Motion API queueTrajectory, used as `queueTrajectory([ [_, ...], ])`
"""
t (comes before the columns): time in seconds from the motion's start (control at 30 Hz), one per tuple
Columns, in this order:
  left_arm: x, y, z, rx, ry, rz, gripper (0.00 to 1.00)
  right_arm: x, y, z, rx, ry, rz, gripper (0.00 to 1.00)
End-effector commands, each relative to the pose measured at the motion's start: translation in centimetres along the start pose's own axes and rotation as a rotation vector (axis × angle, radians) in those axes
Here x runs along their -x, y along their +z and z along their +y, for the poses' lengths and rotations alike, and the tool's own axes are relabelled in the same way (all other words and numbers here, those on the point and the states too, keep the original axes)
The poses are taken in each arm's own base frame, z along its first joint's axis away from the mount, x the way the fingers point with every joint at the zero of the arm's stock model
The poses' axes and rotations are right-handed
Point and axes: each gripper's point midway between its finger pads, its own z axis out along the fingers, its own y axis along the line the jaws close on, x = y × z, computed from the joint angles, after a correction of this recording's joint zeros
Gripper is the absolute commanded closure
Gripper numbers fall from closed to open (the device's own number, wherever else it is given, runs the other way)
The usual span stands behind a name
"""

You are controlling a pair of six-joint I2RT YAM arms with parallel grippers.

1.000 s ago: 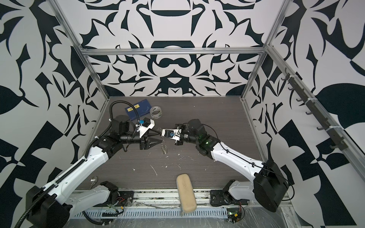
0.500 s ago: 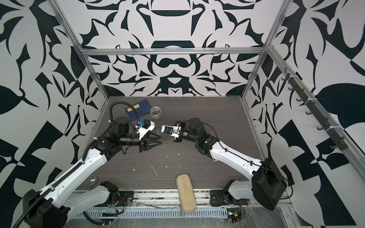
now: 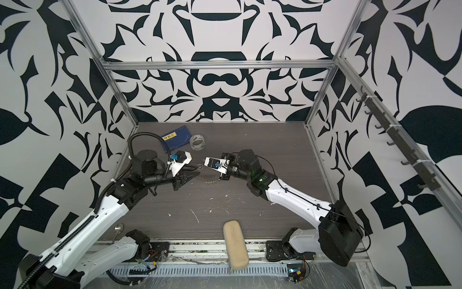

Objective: Remove the keys from the keyring

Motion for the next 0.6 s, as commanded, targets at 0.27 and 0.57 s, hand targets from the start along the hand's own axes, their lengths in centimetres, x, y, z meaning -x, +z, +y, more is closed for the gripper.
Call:
queueTrajectory([
  [0.27, 1.0, 0.8, 1.1, 0.054, 0.084, -0.065, 0.77, 5.4, -1.7, -2.0, -0.052, -0.026, -0.157, 1.00],
  [0.57, 0.6, 1.5, 1.7, 0.069, 0.107, -0.055, 0.79, 6.0, -2.2, -1.9, -0.050, -0.026, -0.175, 1.00],
])
